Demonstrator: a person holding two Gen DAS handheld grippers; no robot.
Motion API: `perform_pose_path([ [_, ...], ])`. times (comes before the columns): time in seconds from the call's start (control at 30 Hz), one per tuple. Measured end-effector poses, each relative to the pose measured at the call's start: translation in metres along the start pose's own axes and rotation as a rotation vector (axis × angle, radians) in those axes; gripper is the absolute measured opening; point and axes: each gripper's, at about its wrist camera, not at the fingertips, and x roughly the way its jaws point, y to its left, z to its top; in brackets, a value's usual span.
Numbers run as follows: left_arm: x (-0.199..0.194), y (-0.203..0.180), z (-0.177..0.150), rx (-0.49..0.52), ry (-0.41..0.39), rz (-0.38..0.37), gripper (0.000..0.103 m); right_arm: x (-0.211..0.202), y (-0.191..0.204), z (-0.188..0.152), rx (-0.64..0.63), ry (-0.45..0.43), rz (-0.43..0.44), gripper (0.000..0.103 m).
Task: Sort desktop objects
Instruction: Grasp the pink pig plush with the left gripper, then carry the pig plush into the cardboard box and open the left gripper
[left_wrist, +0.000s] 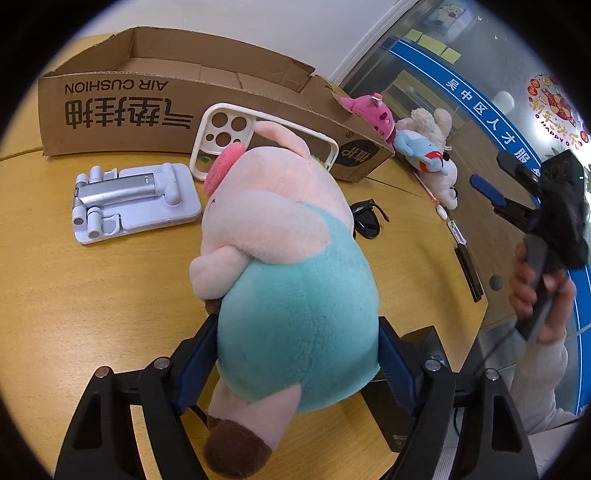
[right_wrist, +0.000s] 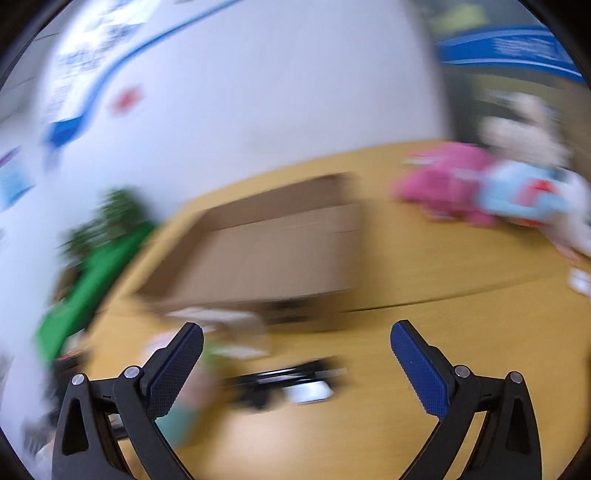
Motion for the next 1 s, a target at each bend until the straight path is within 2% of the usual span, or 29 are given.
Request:
perform_pose_path([
  [0.07,0.000,0.000,0.000,0.000,-0.002,0.000,0.078,0.023,0.038,-0.014,-0.026,0.090,0.056,0.103],
  [0.2,0.001,-0.004,-0.001,0.016,-0.010,0.012,0.076,0.093,0.074,-0.039,0.013,0.299,0.177,0.103],
  [0.33,0.002,-0.008,-0.001,0.042,-0.017,0.027,0.075,0.130,0.093,-0.073,0.040,0.443,0.199,0.102],
  [0.43,-0.001,-0.001,0.001,0.026,-0.036,-0.014,0.071,0.143,0.085,-0.081,0.141,0.467,0.277,0.102],
  [0.47,-0.001,-0.001,0.001,0.034,-0.041,-0.017,0.070,0.149,0.081,-0.081,0.157,0.471,0.293,0.101],
  [0.53,-0.002,-0.002,0.002,0.040,-0.041,-0.023,0.069,0.152,0.082,-0.085,0.177,0.485,0.347,0.092],
  [0.57,-0.002,-0.004,0.004,0.047,-0.042,-0.016,0.069,0.152,0.084,-0.086,0.182,0.493,0.373,0.092],
  [0.67,-0.006,-0.004,0.013,0.045,-0.065,-0.018,0.067,0.149,0.093,-0.083,0.141,0.478,0.365,0.091],
  [0.73,-0.015,-0.008,0.025,0.062,-0.099,-0.017,0.066,0.145,0.092,-0.075,0.147,0.445,0.381,0.086],
  [0.83,-0.031,-0.021,0.050,0.118,-0.162,-0.004,0.066,0.134,0.097,-0.049,0.119,0.364,0.399,0.085],
  [0.9,-0.047,-0.028,0.079,0.162,-0.221,-0.009,0.066,0.125,0.104,-0.024,0.072,0.305,0.399,0.084],
  [1.0,-0.076,-0.038,0.124,0.228,-0.322,-0.004,0.066,0.111,0.124,0.027,-0.016,0.214,0.401,0.084],
])
